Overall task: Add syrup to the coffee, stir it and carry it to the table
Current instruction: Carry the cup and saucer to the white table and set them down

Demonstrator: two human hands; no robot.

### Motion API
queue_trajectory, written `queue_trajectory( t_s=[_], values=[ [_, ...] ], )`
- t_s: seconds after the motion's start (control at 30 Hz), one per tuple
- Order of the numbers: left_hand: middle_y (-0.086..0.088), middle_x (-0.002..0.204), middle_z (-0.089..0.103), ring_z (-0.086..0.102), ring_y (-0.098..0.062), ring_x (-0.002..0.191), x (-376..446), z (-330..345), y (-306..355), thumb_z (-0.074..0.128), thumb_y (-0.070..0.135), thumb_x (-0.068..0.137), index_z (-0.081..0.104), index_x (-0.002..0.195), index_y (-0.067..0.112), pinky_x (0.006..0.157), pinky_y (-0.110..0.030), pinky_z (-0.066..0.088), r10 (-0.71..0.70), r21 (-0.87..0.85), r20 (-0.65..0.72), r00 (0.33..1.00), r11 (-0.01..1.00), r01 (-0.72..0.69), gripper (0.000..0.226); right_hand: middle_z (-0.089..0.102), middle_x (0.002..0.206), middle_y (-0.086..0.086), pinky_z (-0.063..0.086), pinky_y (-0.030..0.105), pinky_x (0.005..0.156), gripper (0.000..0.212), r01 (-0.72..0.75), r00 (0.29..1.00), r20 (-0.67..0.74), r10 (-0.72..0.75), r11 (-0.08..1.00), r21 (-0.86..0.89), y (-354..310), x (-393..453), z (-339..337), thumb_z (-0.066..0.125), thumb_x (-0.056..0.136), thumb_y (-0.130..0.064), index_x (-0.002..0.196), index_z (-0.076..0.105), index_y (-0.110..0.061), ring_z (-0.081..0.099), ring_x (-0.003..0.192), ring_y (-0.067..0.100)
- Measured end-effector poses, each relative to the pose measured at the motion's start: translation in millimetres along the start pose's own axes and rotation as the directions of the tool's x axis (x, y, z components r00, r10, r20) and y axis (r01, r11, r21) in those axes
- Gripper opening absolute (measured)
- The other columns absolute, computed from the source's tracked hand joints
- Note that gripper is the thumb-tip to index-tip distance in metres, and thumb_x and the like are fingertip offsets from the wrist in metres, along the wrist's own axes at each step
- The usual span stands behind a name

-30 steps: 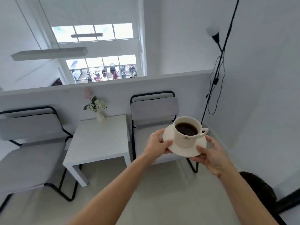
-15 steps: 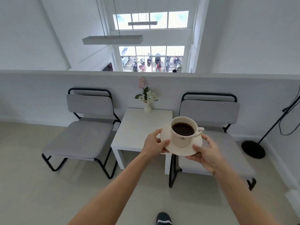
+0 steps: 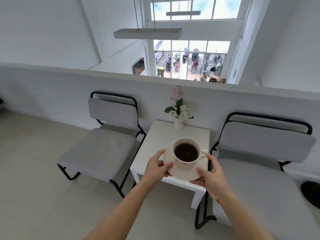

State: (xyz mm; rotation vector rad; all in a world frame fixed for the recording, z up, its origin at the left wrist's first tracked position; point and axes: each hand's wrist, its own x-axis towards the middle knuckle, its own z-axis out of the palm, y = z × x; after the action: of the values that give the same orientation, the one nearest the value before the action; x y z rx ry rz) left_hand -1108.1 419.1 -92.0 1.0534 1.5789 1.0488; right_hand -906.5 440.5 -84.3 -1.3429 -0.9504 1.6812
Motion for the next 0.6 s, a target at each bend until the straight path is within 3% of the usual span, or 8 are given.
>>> queue_trajectory(
  t_s=[0.2, 0.4, 0.6],
  values=[
    [-0.023, 0.085, 0.073, 0.069, -0.024, 0.067, 78, -25, -23, 0.068, 0.01, 0.091, 0.046, 0.144, 0.024, 0.075, -0.045, 0.06, -0.056, -0.021, -0.002, 0.998, 0.998, 0.056, 0.059, 0.069, 0.104, 0.025, 0.064, 0.042, 0.06, 0.048, -0.03, 0.999, -0.026, 0.029, 0.997, -0.065, 10, 79, 28, 0.051, 0.099, 0.004, 0.128, 0.044, -0.034, 0.076, 0.076, 0.037],
    [-0.005, 0.07, 0.071, 0.069, -0.017, 0.066, 160, -44, -52, 0.068, 0.012, 0.092, 0.047, 0.141, 0.025, 0.066, -0.032, 0.06, -0.078, -0.007, 0.078, 0.994, 0.997, 0.078, 0.055, 0.064, 0.118, 0.024, 0.064, 0.046, 0.064, 0.054, -0.043, 0.995, -0.098, 0.035, 0.996, -0.077, 32, 154, 57, 0.052, 0.097, 0.005, 0.133, 0.041, -0.033, 0.071, 0.097, 0.039],
    [0.001, 0.063, 0.065, 0.066, -0.013, 0.062, 238, -55, -92, 0.069, 0.012, 0.091, 0.048, 0.141, 0.027, 0.06, -0.022, 0.056, -0.137, 0.027, 0.13, 0.982, 0.99, 0.135, 0.056, 0.064, 0.121, 0.02, 0.064, 0.046, 0.064, 0.055, -0.059, 0.985, -0.165, 0.04, 0.992, -0.114, 63, 224, 74, 0.058, 0.097, -0.002, 0.136, 0.039, -0.035, 0.071, 0.098, 0.037]
  ],
)
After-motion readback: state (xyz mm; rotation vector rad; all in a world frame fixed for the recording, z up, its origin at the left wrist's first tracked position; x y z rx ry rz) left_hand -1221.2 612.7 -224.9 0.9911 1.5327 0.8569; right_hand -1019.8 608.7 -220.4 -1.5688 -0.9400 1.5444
